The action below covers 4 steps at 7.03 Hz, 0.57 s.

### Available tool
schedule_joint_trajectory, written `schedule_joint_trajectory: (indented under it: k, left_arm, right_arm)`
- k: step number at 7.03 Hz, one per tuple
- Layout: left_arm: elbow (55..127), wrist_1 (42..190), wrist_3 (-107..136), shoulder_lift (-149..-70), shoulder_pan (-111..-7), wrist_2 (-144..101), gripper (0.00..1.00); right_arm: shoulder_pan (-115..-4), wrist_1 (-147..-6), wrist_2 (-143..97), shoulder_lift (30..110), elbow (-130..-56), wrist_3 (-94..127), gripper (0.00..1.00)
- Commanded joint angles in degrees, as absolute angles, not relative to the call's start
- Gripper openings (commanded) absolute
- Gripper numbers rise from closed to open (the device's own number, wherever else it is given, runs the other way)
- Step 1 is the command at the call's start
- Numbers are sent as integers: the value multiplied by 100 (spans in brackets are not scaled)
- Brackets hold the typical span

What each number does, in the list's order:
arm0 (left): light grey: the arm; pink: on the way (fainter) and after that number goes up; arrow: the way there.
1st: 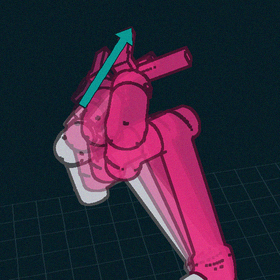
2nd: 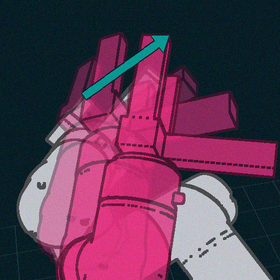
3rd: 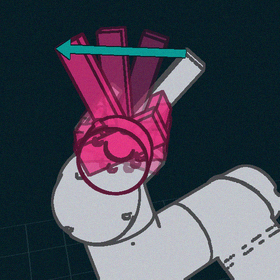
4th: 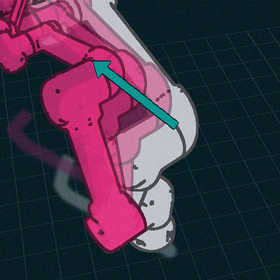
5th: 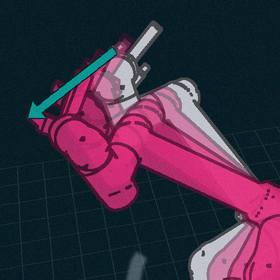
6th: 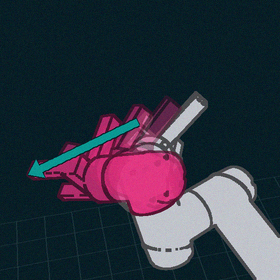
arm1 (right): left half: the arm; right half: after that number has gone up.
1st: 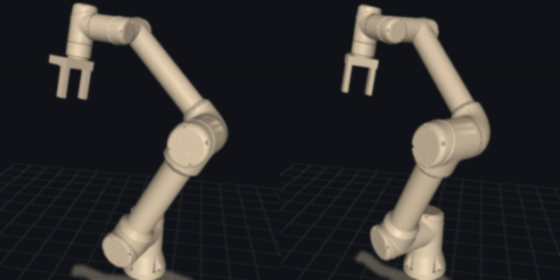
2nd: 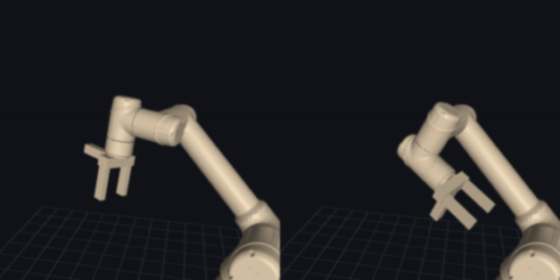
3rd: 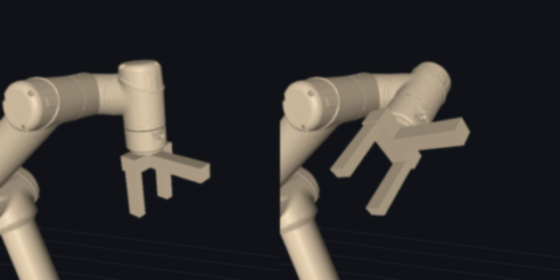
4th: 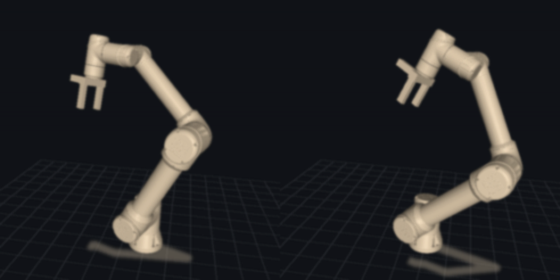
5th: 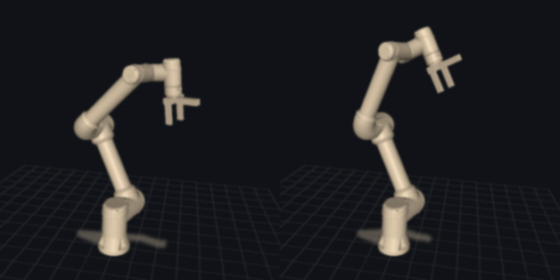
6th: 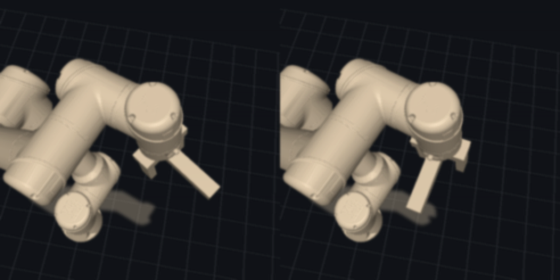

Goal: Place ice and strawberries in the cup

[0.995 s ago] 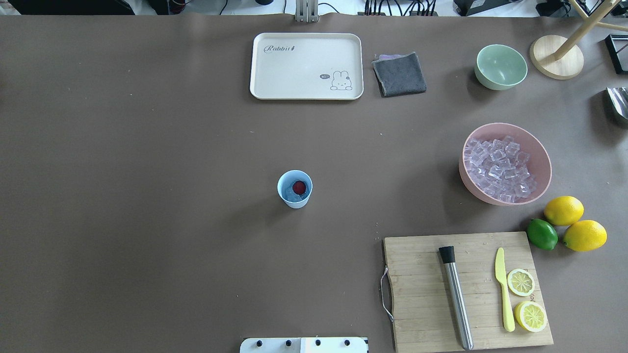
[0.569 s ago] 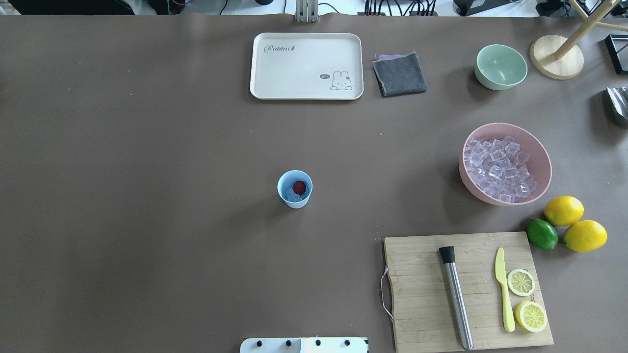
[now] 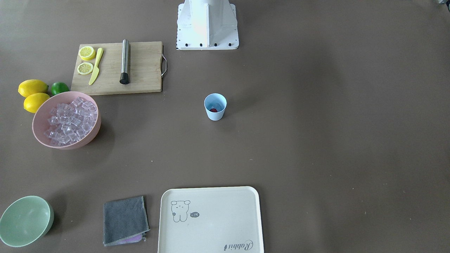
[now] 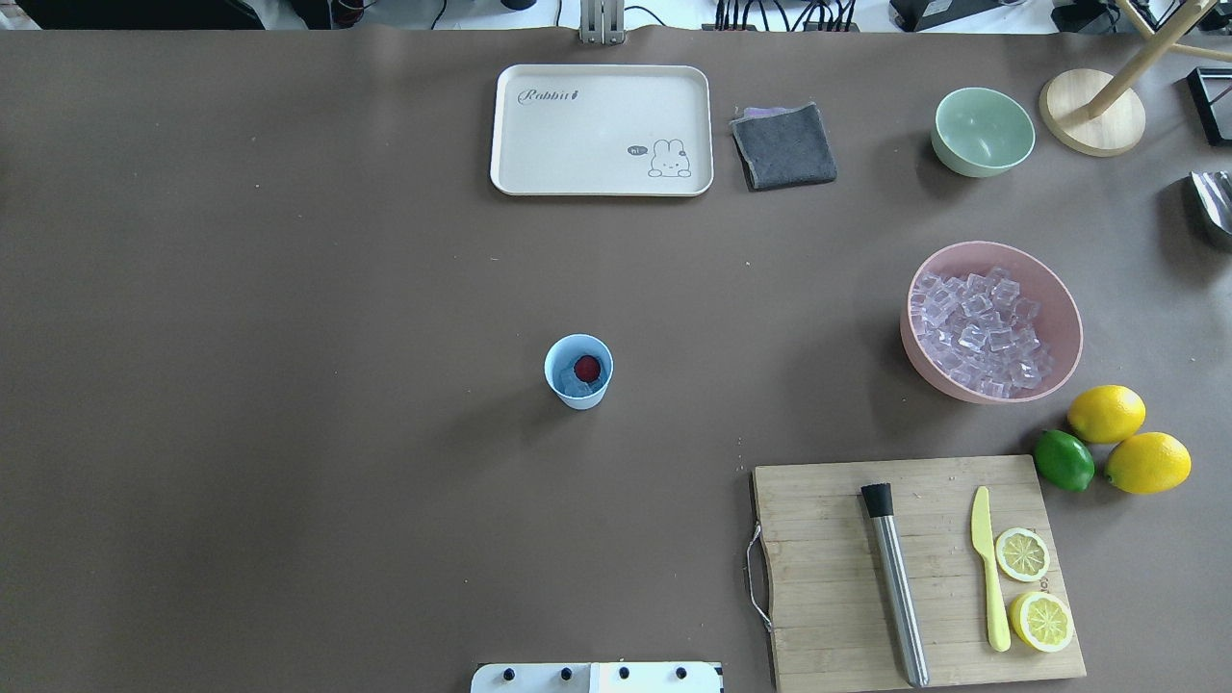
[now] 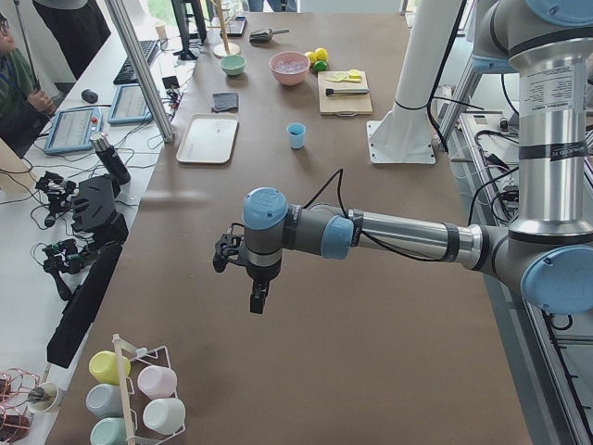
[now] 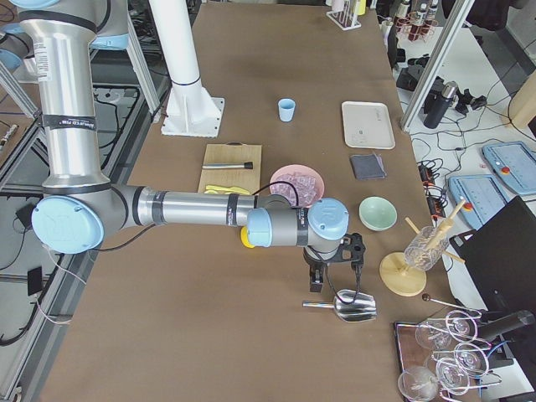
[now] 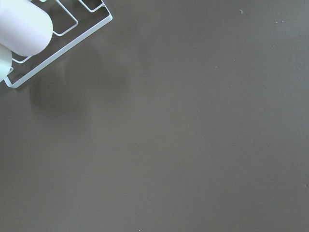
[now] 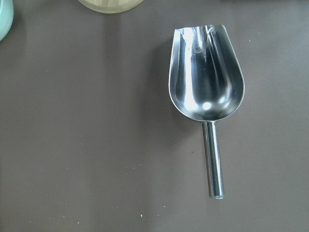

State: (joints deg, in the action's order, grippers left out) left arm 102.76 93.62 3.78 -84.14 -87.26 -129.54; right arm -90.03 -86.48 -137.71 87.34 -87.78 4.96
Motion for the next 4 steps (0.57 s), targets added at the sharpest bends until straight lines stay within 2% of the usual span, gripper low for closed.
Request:
schedule_joint_trajectory:
  k: [1,4]
  left_arm:
    - [10178,9360,378,-8446,-8754,-12955,98]
    - [10081,9422,378,-8490,-8754,-12946,98]
  right_arm:
    - [-9009,-8648,-13772,8736,-8815,510,100]
    - [-9009,-8657,-13772,8736,-8877,527,100]
